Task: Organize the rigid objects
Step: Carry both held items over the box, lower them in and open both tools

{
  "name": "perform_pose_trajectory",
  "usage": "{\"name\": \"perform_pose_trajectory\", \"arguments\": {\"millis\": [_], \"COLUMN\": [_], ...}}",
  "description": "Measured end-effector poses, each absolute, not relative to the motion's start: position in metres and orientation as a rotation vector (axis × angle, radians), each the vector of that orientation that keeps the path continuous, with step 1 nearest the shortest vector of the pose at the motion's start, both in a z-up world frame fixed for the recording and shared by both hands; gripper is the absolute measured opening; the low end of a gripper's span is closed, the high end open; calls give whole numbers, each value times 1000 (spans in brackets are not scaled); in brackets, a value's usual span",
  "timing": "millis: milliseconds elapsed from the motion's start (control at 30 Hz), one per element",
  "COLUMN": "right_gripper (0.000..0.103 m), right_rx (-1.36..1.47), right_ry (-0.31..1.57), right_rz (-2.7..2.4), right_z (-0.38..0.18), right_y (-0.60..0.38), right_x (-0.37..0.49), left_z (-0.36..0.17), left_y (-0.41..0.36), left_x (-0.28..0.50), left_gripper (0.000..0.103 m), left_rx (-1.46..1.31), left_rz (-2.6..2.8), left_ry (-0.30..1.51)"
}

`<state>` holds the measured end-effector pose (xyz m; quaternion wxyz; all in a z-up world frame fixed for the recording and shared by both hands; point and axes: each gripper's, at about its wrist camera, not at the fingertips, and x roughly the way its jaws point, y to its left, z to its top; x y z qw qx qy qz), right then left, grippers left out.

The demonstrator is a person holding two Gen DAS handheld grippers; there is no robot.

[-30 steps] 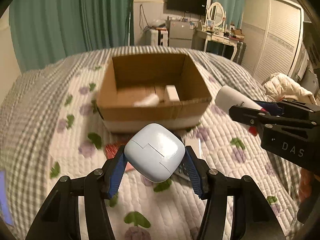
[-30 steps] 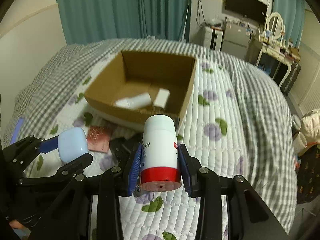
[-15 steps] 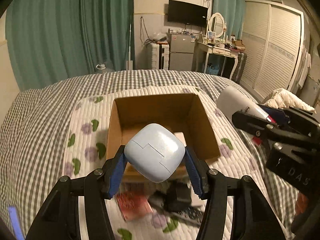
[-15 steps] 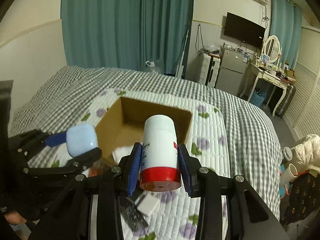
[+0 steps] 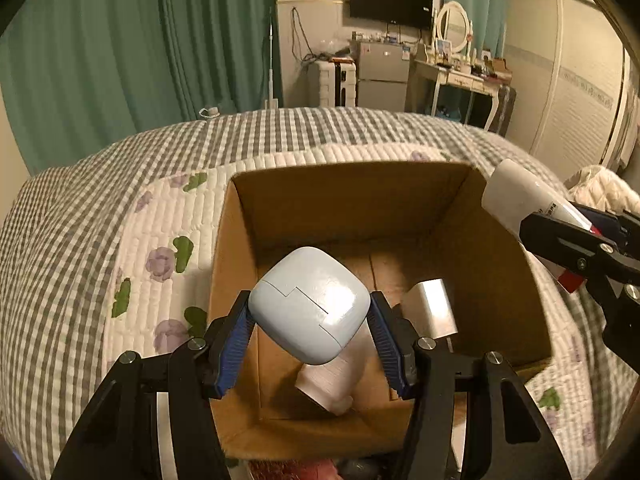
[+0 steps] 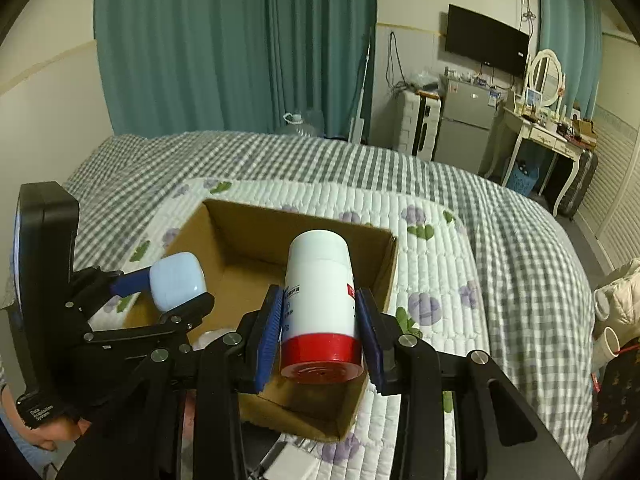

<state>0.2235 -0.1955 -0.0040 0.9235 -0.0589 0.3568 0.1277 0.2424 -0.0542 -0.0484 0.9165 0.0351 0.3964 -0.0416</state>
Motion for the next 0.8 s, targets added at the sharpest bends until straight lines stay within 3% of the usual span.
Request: {"name": "perform_pose_trajectory", "arguments": {"millis": [267, 400, 800], "right_gripper": [36, 36, 36], "right_rx": [-110, -109, -65], "right_ry": [746, 741, 739], "right_rz": [260, 253, 247], "right_z": [-21, -16, -3], "right_y": [-198, -200, -184], "right_x": [234, 229, 224], "left_z": [-62, -50, -8], "left_y": [-60, -61, -27], "left_x": [246, 239, 209], "left_gripper": [61, 71, 72], "left_rx": [75, 85, 69], "left_rz": [-100, -92, -57], "left_ry": [841, 807, 718]}}
